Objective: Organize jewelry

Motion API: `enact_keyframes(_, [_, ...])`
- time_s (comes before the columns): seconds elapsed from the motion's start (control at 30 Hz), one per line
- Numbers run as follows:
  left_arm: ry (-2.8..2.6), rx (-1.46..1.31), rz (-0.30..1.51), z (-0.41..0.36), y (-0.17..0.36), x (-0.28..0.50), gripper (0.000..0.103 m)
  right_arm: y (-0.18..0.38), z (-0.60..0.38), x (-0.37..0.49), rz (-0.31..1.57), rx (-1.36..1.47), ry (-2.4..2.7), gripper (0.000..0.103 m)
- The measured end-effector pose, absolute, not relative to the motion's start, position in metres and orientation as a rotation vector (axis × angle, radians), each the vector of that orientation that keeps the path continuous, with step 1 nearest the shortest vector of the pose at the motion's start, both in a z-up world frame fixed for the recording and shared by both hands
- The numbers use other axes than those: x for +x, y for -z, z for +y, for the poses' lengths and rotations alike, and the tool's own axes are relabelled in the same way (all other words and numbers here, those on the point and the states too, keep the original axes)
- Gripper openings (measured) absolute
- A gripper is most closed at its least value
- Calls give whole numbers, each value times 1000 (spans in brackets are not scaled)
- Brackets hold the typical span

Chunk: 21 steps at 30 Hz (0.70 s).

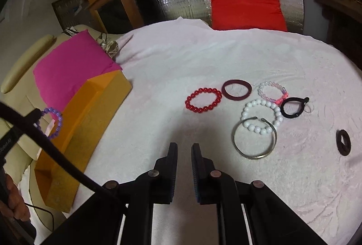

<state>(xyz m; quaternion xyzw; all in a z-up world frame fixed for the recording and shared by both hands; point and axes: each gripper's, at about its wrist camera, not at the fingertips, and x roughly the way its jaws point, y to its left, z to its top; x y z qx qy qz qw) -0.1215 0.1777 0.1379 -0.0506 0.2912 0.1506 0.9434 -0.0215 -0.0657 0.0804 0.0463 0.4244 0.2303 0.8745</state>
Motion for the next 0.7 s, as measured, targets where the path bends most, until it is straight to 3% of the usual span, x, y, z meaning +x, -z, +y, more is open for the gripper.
enact_keyframes(0.3, [-306,-93,590,169,-139,-120,9,-94,-92,-18,885,98,-433,14])
enact_keyframes(0.47, [-311,-74,588,161,-140,-116,9,-95,-112,-15,894,129,-407,20])
enact_keyframes(0.57, [-310,-67,591,156,-140,-114,9,-87,-124,-11,923,167,-387,36])
enact_keyframes(0.63, [-308,-60,594,151,-140,-111,9,-83,-129,-11,931,175,-378,55])
enact_keyframes(0.7, [-306,-53,595,148,-140,-109,9,-81,-134,-11,924,181,-374,55])
